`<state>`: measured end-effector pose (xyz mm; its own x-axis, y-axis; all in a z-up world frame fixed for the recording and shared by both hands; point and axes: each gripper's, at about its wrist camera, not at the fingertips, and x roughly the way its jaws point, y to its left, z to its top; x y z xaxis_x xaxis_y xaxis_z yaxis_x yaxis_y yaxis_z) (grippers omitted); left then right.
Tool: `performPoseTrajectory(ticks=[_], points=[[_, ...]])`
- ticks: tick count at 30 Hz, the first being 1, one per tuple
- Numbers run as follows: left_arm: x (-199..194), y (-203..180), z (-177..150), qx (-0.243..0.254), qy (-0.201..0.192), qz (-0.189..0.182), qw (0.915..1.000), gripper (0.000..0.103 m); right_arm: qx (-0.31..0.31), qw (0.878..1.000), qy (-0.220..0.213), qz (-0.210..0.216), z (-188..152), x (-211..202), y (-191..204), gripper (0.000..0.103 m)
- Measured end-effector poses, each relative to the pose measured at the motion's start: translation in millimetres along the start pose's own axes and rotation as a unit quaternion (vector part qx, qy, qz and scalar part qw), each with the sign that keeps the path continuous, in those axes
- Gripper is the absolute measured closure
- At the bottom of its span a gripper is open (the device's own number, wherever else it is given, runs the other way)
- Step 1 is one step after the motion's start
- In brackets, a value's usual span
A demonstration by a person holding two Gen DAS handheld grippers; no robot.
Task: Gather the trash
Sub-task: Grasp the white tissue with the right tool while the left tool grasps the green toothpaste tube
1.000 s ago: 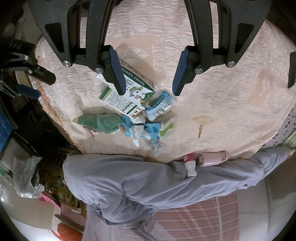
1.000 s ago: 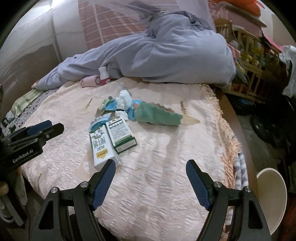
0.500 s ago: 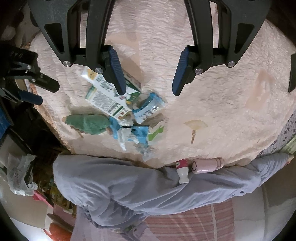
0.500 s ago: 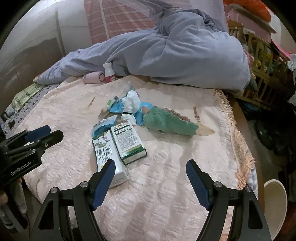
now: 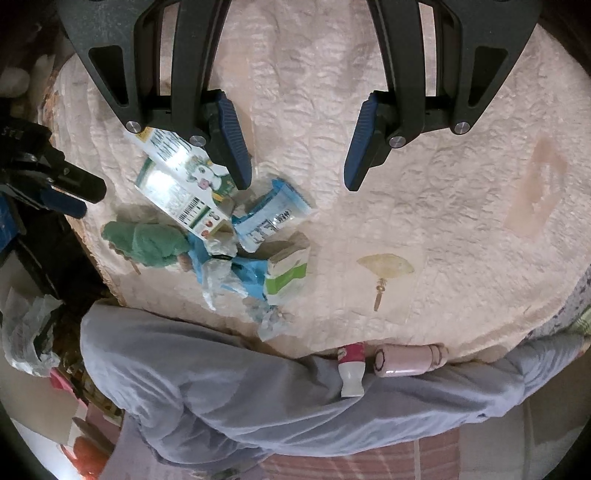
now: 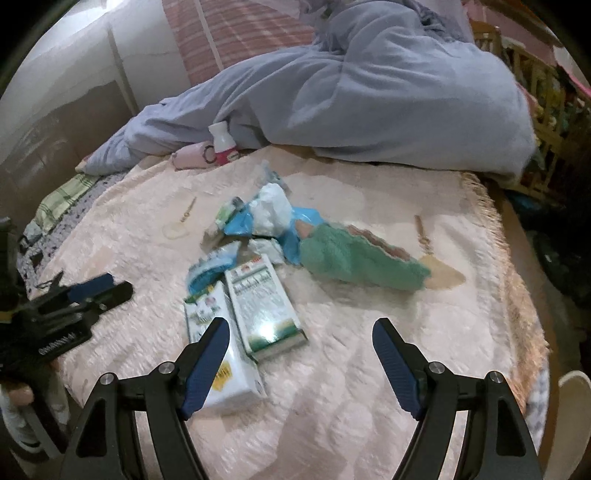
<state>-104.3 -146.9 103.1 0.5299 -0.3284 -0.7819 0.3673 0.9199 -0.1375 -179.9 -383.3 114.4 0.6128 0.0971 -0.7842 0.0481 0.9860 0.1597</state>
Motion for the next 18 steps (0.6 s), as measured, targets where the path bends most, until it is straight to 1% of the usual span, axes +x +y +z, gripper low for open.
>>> performPoseTrajectory(ticks=[3,5,6,7,10,15,18], points=[[7,3,4,-0.003,0.001,0.000,1.0000,0.052,-0.013,1.000,-0.005,0.028,12,10,10,0.026],[9,4,6,-0.003,0.000,0.001,1.0000,0.052,-0.026,0.999,-0.006,0.034,22,20,18,0.026],[10,5,7,-0.003,0.000,0.001,1.0000,0.052,-0.033,0.999,-0.007,0.036,27,25,22,0.029],[12,6,9,-0.002,0.001,0.002,1.0000,0.052,-0.040,0.998,-0.005,0.038,32,31,27,0.034],[16,11,13,-0.002,0.002,0.004,1.0000,0.052,-0.058,0.998,0.011,0.037,47,57,38,0.043],[22,18,21,-0.009,0.004,-0.002,1.0000,0.052,-0.059,0.997,0.028,0.034,67,96,38,0.050],[29,19,28,-0.012,0.006,-0.006,0.9999,0.052,-0.055,0.997,0.039,0.040,77,117,35,0.053]])
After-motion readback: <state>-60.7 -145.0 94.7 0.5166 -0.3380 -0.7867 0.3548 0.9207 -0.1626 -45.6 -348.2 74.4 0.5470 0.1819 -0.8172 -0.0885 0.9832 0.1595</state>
